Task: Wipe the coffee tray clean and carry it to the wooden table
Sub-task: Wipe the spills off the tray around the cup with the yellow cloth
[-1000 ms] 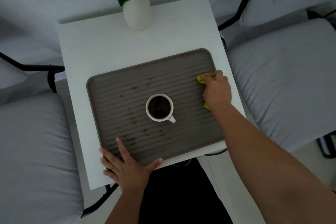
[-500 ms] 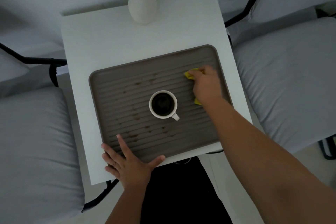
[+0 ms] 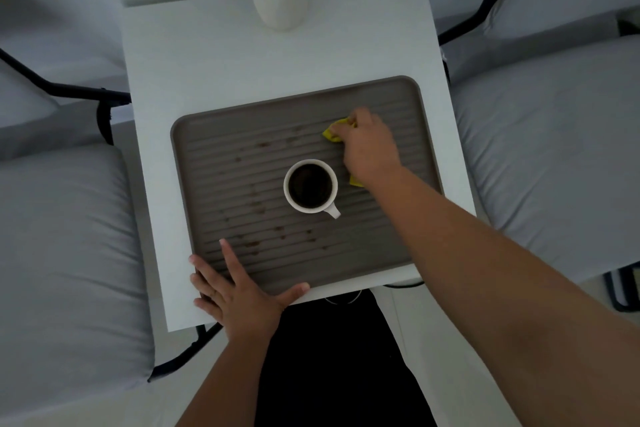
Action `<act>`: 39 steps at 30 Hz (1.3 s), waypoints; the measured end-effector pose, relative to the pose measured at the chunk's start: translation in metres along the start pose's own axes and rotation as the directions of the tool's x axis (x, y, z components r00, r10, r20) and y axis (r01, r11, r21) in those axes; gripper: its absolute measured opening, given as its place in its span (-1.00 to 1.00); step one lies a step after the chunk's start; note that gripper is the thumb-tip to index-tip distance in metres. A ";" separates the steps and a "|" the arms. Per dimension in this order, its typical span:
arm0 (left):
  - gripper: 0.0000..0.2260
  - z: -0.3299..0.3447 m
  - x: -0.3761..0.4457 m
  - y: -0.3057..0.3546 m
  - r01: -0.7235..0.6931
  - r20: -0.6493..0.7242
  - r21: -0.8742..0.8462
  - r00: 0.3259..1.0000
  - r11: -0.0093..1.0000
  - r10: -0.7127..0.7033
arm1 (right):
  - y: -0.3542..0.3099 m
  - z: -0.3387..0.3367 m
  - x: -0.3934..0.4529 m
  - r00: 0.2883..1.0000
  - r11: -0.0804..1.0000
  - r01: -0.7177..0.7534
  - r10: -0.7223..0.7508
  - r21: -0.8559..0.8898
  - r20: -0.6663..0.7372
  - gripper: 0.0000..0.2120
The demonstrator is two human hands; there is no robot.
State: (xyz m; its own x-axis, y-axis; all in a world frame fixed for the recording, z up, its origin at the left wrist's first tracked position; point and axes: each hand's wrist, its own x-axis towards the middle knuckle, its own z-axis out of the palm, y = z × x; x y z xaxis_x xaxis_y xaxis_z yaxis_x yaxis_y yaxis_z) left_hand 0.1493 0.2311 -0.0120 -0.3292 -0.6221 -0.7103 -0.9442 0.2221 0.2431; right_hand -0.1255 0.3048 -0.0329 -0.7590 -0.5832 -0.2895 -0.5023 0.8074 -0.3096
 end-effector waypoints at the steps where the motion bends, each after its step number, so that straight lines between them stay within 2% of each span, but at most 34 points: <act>1: 0.38 0.000 0.000 -0.001 -0.002 -0.006 -0.002 1.000 1.000 0.002 | 0.002 -0.001 0.001 0.999 0.999 0.045 -0.045 -0.021 0.011 -0.61; 3: 0.38 0.000 0.000 -0.002 -0.003 -0.016 0.007 1.000 1.000 0.003 | 0.023 -0.007 0.001 0.999 0.997 0.040 -0.040 -0.064 0.011 -0.59; 6: 0.39 0.000 0.001 -0.003 0.005 -0.009 0.015 1.000 1.000 -0.005 | 0.065 -0.016 -0.003 0.980 0.987 -0.163 0.162 0.002 -0.114 -0.57; 8: 0.39 0.000 0.001 -0.002 0.010 -0.005 0.019 1.000 1.000 -0.010 | 0.063 -0.015 -0.001 0.948 0.960 -0.277 0.280 0.037 -0.152 -0.58; 9: 0.39 0.000 0.002 -0.002 0.012 0.000 0.021 1.000 1.000 -0.012 | 0.052 -0.012 0.001 0.946 0.957 -0.288 0.291 0.043 -0.139 -0.58; 10: 0.39 0.001 0.001 -0.001 0.013 0.002 0.021 1.000 1.000 -0.013 | 0.037 -0.008 0.003 0.957 0.964 -0.261 0.266 0.057 -0.112 -0.59; 12: 0.38 0.001 0.001 -0.001 0.012 0.004 0.019 1.000 1.000 -0.012 | 0.009 0.004 0.007 0.992 0.988 -0.098 0.106 0.117 -0.063 -0.62; 14: 0.39 0.001 0.001 0.000 0.015 0.001 0.018 1.000 1.000 -0.015 | 0.004 0.008 0.011 0.999 0.985 0.042 -0.037 0.167 -0.030 -0.66; 15: 0.39 0.000 0.001 0.001 0.016 0.002 0.018 1.000 1.000 -0.016 | 0.011 0.006 0.013 0.998 0.986 0.066 -0.062 0.153 -0.031 -0.67; 17: 0.39 0.000 0.000 0.000 0.017 0.003 0.013 1.000 1.000 -0.017 | 0.036 -0.002 0.013 0.997 0.995 0.002 0.006 0.099 -0.077 -0.66; 20: 0.39 -0.001 -0.002 0.000 0.019 -0.001 0.012 1.000 1.000 -0.019 | 0.065 -0.007 0.007 0.956 0.971 -0.210 0.228 0.112 -0.185 -0.59; 22: 0.39 -0.001 -0.002 0.001 0.020 -0.002 0.018 1.000 1.000 -0.020 | 0.050 -0.001 -0.001 0.961 0.973 -0.198 0.217 0.117 -0.172 -0.53; 26: 0.39 -0.002 -0.003 0.002 0.010 -0.011 0.000 1.000 1.000 -0.010 | 0.010 0.026 -0.042 0.996 0.990 0.006 0.007 0.142 -0.093 -0.51; 30: 0.40 -0.003 -0.003 0.001 0.009 -0.005 0.011 1.000 1.000 -0.009 | 0.023 0.038 -0.090 0.991 0.996 0.069 -0.062 0.058 -0.118 -0.49; 32: 0.40 -0.003 -0.004 -0.001 0.006 -0.002 0.017 1.000 1.000 -0.006 | 0.040 0.037 -0.103 0.982 0.997 0.009 0.007 0.083 -0.188 -0.51; 34: 0.39 -0.003 -0.004 -0.002 0.004 0.000 0.013 1.000 1.000 -0.004 | 0.051 0.030 -0.107 0.962 0.966 -0.158 0.197 0.204 -0.187 -0.57; 36: 0.39 -0.003 -0.003 -0.001 0.008 0.005 0.016 1.000 1.000 -0.008 | 0.046 0.028 -0.101 0.923 0.922 -0.304 0.347 0.238 -0.167 -0.62; 38: 0.39 -0.002 -0.003 0.000 0.017 0.012 0.026 1.000 1.000 -0.017 | 0.027 0.028 -0.093 0.927 0.926 -0.304 0.342 0.225 -0.152 -0.62; 39: 0.39 -0.002 -0.002 0.000 0.019 0.013 0.031 1.000 0.999 -0.019 | 0.019 0.029 -0.090 0.953 0.950 -0.245 0.273 0.196 -0.133 -0.60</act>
State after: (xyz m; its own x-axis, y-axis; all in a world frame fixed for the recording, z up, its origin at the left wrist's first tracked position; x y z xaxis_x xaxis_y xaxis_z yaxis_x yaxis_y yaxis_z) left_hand 0.1496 0.2311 -0.0090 -0.3106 -0.6162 -0.7237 -0.9497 0.2330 0.2092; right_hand -0.0547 0.3699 -0.0386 -0.9154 -0.3231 -0.2400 -0.2098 0.8919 -0.4006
